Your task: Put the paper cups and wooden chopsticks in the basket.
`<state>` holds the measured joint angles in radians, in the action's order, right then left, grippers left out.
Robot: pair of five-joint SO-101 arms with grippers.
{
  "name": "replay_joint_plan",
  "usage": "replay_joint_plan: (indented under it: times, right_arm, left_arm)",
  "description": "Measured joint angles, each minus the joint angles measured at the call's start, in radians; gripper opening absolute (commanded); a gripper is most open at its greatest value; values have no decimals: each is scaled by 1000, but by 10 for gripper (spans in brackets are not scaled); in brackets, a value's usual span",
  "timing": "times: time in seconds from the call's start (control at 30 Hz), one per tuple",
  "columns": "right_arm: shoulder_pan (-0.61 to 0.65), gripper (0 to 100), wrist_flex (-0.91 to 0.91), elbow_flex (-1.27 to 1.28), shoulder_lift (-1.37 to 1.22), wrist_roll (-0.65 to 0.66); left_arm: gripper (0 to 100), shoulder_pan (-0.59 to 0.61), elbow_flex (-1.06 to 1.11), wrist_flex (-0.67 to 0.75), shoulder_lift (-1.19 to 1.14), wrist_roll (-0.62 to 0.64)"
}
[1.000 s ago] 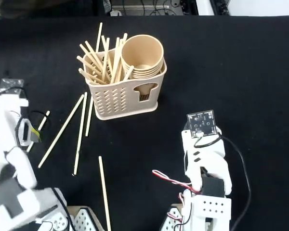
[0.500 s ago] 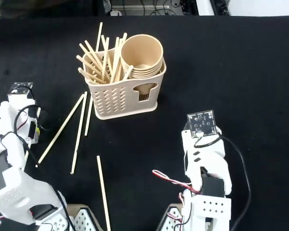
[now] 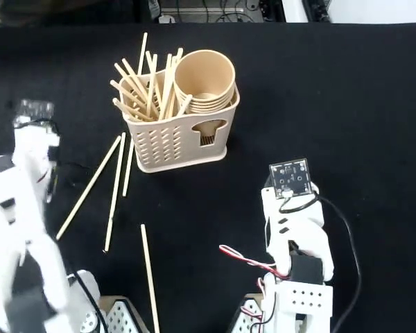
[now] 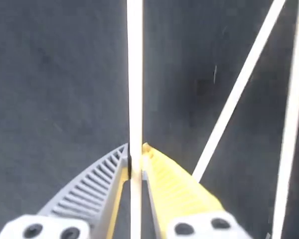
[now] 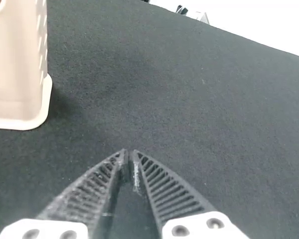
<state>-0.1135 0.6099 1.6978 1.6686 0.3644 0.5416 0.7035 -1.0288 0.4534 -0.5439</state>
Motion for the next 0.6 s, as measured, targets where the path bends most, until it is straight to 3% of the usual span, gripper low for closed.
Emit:
replay_joint_plan:
  times: [0.17, 0.43, 0.6]
  right_arm:
    - [0, 13, 0, 0, 0, 0]
    - [0, 13, 0, 0, 0, 0]
    - [0, 13, 0, 0, 0, 0]
  left_arm:
    - [29, -152, 12, 196, 313, 209]
    - [29, -308, 12, 686, 563, 479]
    - [29, -338, 23, 865, 577, 818]
